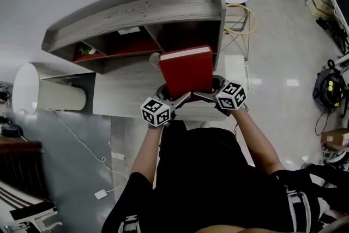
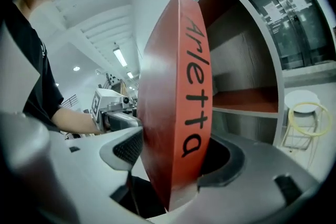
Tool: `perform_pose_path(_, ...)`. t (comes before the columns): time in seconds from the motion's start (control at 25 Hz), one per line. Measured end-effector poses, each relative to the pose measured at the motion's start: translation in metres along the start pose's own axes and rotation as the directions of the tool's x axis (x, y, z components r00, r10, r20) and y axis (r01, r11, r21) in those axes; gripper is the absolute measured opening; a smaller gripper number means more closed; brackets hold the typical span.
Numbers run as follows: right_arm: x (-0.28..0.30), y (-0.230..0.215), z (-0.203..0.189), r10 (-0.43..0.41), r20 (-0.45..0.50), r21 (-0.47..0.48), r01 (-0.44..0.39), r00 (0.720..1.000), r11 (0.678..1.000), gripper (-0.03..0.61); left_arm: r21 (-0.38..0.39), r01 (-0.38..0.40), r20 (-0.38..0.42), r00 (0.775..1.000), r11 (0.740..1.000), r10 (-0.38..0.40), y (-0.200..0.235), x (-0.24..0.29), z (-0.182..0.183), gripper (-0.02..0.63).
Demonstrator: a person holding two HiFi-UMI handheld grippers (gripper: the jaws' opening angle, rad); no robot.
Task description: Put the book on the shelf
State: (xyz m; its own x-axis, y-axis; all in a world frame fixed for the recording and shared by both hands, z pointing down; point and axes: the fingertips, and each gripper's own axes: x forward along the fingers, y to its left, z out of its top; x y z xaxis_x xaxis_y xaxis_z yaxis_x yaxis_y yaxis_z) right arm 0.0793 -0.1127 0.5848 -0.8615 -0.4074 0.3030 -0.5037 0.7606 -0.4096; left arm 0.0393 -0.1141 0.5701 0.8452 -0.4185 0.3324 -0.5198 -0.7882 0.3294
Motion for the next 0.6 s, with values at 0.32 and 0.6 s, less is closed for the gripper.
perform_pose_path(0.32, 0.005, -0.021, 0.018, -0.098, 0.051, 0.01, 0.098, 0.994, 0.995, 0.319, 0.058, -0.071, 0.008, 0.997, 0.996, 0.071, 0.025, 0.009, 0.018, 0.337)
perform_pose_path(0.6, 0.007, -0.049, 0.04, -0.185, 0.051, -0.041, 0.187, 0.981, 0.982, 0.325, 0.059, -0.101, 0.012, 0.995, 0.993, 0.1, 0.047, 0.026, 0.037, 0.35)
